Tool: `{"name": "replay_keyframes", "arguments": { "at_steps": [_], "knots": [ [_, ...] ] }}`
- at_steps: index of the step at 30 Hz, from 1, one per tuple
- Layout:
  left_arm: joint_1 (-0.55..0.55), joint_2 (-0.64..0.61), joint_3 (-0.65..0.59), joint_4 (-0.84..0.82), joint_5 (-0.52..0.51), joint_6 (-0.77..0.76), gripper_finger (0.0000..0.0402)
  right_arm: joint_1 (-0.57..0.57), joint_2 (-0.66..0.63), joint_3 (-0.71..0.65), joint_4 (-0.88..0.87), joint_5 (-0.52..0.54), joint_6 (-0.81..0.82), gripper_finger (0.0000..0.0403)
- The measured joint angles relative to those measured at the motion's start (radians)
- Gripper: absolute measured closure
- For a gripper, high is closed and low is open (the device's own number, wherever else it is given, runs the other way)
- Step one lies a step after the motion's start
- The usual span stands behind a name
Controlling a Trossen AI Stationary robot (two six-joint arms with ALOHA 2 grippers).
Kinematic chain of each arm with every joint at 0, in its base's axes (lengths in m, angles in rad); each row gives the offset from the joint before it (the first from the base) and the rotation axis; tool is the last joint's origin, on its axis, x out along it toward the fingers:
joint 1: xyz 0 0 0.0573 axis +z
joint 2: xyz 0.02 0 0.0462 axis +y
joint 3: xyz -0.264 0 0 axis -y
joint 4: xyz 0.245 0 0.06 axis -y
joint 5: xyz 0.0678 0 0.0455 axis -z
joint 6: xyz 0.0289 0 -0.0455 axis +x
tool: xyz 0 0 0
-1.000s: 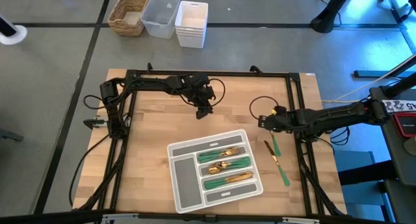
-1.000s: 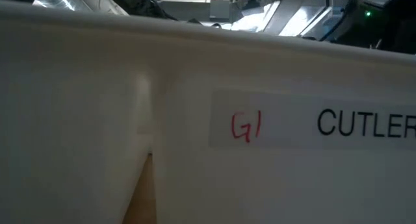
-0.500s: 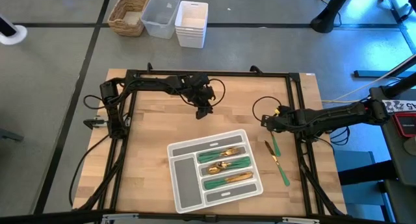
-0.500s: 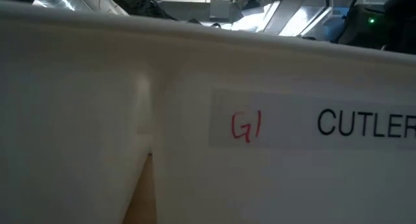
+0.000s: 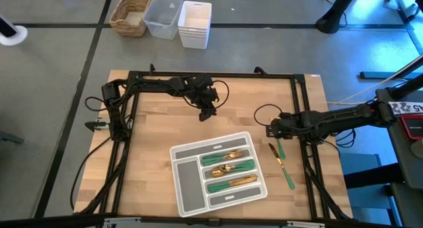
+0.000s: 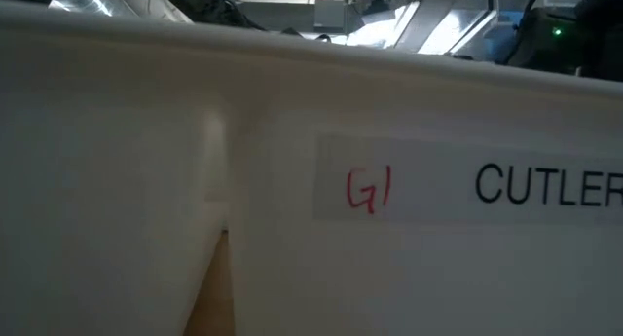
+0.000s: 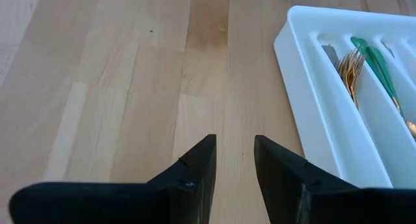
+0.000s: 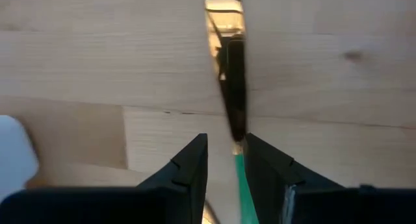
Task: Sort silverware
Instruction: Put the green knife into the white silverware tray
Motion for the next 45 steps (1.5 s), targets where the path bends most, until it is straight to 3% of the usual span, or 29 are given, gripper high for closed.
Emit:
{"name": "replay_keyframes", "arguments": {
  "at_steps": [17,27,35,45],
  "knots": [
    [-0.010,0.000,0.000,0.007,0.000,0.000,0.0304,0.000,0.000,0.000,-0.016,-0.068,-0.109,0.0304],
    [-0.080,0.000,0.000,0.130,-0.001,0.073,0.0304,0.000,0.010,-0.002,-0.054,-0.077,-0.200,0.0304],
    [-0.158,0.000,0.000,0.192,0.000,-0.118,0.0304,0.001,0.045,-0.002,-0.043,-0.061,-0.266,0.0304],
    [-0.251,0.000,0.000,0.189,-0.001,-0.132,0.0304,0.001,0.104,-0.002,0.004,-0.066,-0.294,0.0304]
  ]
}}
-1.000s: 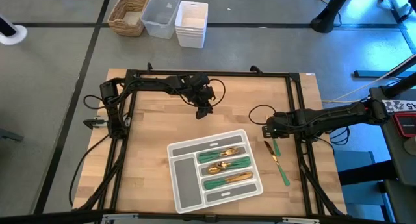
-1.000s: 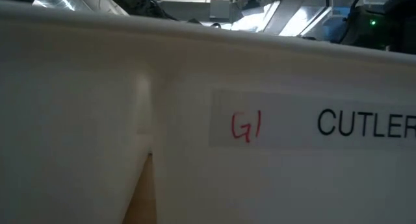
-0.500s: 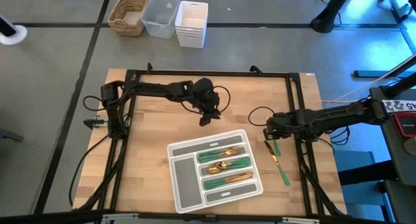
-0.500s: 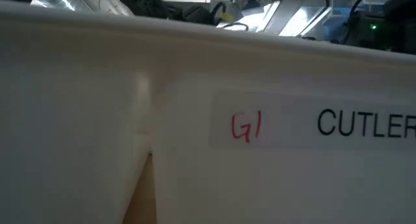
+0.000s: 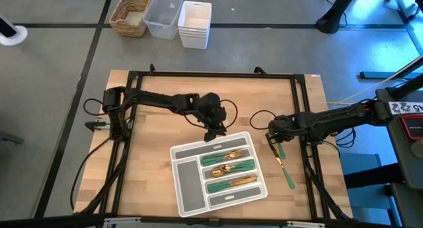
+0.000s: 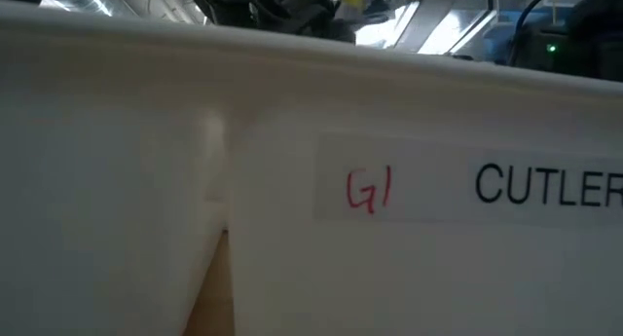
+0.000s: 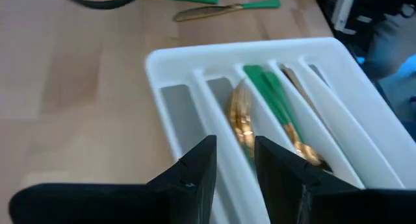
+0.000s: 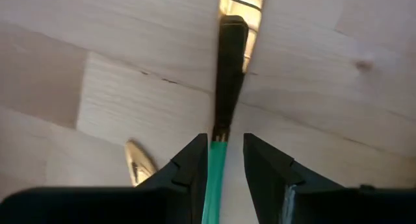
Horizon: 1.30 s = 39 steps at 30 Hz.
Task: Sort silverware
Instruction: Put the green knife into the white silverware tray
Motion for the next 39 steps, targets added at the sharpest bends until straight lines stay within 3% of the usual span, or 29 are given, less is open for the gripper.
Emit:
{"name": "replay_keyframes", "arguments": {
  "at_steps": [14,23,32,39],
  "knots": [
    [-0.033,0.000,0.000,-0.001,-0.003,0.103,0.0304,0.000,0.159,0.008,0.024,-0.004,-0.055,0.0309],
    [-0.032,0.000,0.000,-0.002,-0.015,0.122,0.0304,0.000,0.160,0.006,0.035,-0.007,-0.057,0.0388],
    [-0.033,0.000,0.000,-0.002,-0.015,0.125,0.0304,0.000,0.168,0.055,-0.023,0.006,-0.070,0.0364],
    [-0.033,0.000,0.000,-0.003,-0.015,0.143,0.0304,-0.001,0.168,0.076,0.032,0.032,-0.102,0.0381]
  ]
}}
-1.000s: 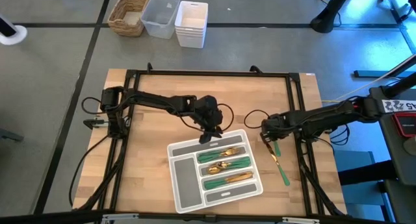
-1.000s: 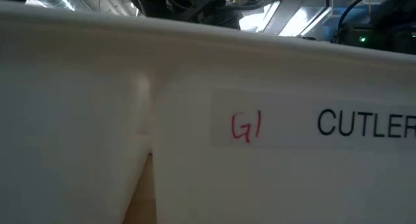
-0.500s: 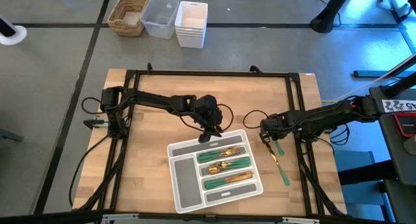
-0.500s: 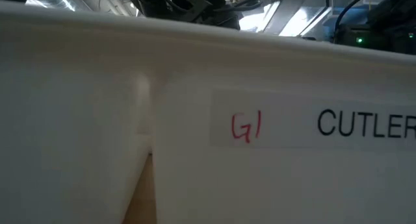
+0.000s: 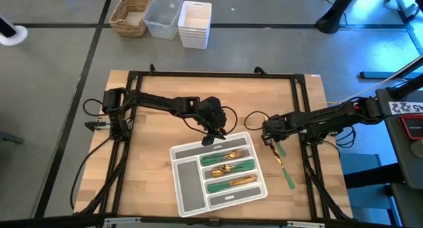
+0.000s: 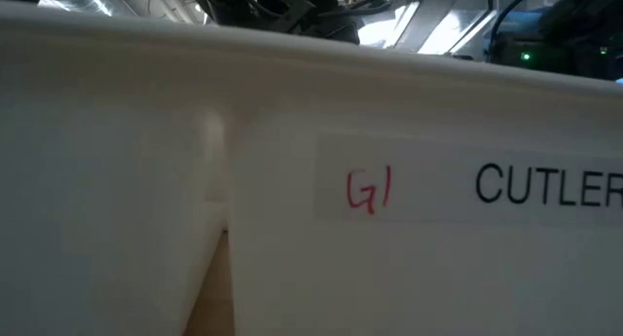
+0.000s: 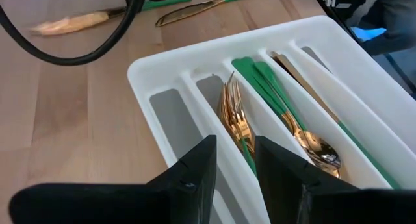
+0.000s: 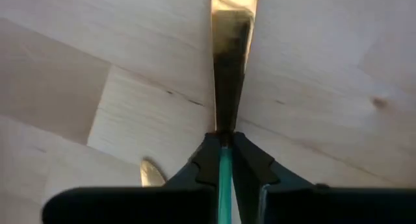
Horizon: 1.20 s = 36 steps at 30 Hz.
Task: Sort silverware
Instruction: Put the green knife into the white silverware tray
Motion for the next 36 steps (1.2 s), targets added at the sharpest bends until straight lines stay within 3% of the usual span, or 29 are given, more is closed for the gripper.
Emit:
{"name": "replay_keyframes", "arguments": {
  "at_steps": [21,36],
  "knots": [
    [-0.001,0.000,0.000,0.017,0.000,0.025,0.0304,0.000,-0.003,0.003,0.071,0.002,-0.002,0.0401],
    [-0.011,0.156,0.000,0.388,-0.048,0.112,0.0304,0.000,-0.003,0.004,0.129,0.003,-0.003,0.0402]
  ]
}}
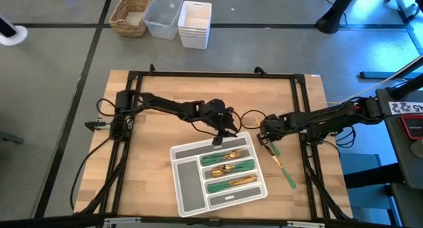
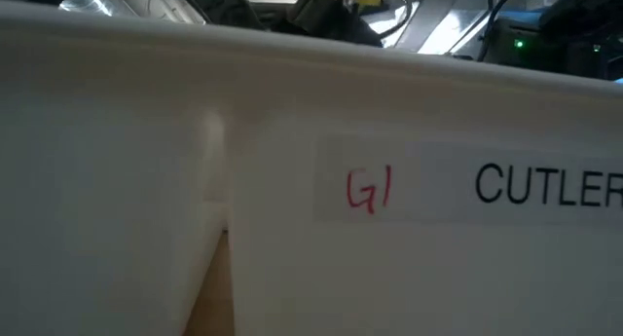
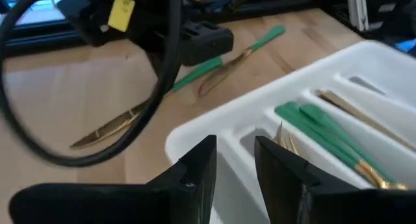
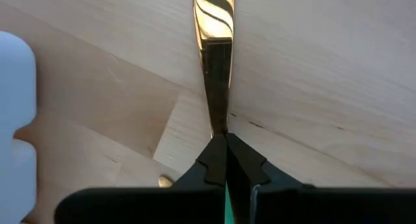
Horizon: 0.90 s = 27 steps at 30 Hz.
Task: Sort silverware
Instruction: Put the green knife into the white silverware tray
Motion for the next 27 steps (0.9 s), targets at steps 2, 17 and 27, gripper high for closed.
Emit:
{"name": "replay_keyframes", "arguments": {
  "at_steps": [2,17,27],
  "knots": [
    [-0.010,0.017,0.000,0.044,0.000,-0.023,0.0304,0.000,0.000,0.000,0.000,0.000,-0.001,0.0402],
    [0.016,0.050,0.207,-0.039,0.002,-0.121,0.0304,0.000,0.000,0.000,0.000,0.000,-0.023,0.0402],
    [-0.037,0.226,0.410,-0.054,0.021,-0.113,0.0304,0.000,-0.001,0.018,0.008,0.000,-0.023,0.0402]
  ]
}}
